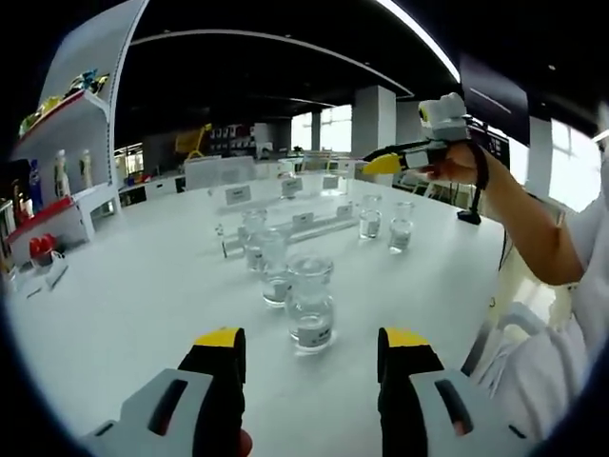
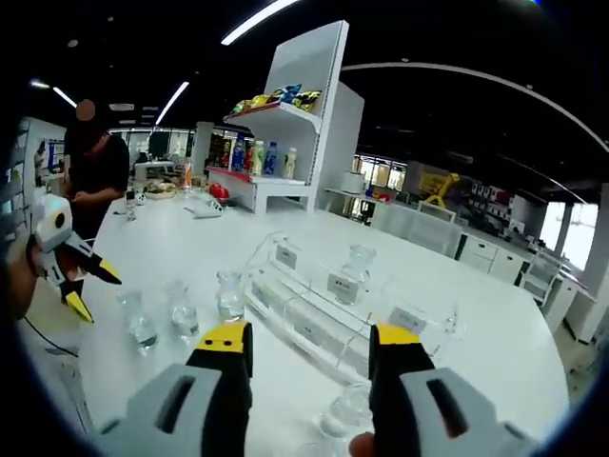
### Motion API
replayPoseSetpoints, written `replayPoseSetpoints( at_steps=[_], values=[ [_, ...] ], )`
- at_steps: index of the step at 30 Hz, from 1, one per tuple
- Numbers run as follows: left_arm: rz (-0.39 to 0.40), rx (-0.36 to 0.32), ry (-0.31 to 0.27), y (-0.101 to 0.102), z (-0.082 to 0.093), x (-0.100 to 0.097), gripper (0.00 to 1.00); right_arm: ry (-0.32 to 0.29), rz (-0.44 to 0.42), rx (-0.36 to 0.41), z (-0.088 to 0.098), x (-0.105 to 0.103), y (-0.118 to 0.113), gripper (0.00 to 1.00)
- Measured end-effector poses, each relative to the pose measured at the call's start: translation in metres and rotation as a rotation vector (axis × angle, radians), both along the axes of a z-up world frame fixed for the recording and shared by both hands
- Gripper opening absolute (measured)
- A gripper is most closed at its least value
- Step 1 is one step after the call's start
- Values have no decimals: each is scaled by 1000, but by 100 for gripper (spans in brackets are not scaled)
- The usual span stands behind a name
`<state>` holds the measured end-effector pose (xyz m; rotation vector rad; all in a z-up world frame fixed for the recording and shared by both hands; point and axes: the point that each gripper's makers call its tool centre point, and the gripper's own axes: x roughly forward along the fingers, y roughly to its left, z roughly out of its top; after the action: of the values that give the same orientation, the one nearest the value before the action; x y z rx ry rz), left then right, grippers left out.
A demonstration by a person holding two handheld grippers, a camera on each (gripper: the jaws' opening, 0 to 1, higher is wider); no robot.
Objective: Identify the label on the chemical reagent bottle, grasp the chemical reagent bottle, and place it in the designated position on the reagent rack
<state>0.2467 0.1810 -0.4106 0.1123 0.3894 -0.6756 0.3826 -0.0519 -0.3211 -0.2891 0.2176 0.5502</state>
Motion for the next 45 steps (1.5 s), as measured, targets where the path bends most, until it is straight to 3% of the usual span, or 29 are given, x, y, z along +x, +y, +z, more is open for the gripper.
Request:
replayPoseSetpoints(
  at_steps=[5, 14, 22, 27, 30, 33, 35, 39, 45],
  values=[
    [-20, -45, -30, -10, 11, 0, 56, 22, -6, 39, -10, -15, -13, 47],
    [-26, -1, -26, -10, 8, 2, 58, -4, -27, 69, -3, -48, -36, 48],
    [-17, -1, -54, -13, 10, 9, 58, 45, 26, 132, -16, -69, -42, 50],
    [4, -73, -51, -20, 13, 15, 60, 70, 33, 110, -30, -83, -50, 50],
    [15, -88, -138, -21, 22, 23, 60, 60, 22, 114, -30, -91, -58, 49],
    [4, -98, -108, -27, 16, 23, 65, 50, 19, 123, -31, -97, -62, 49],
    [9, -108, -119, -29, 15, 25, 65, 5, 1, 127, -27, -99, -68, 46],
    [29, -98, -144, -30, 10, 31, 62, 11, -3, 141, -32, -105, -73, 45],
    [44, -108, -173, -31, 8, 35, 47, 49, -30, 147, -47, -109, -80, 43]
  ],
)
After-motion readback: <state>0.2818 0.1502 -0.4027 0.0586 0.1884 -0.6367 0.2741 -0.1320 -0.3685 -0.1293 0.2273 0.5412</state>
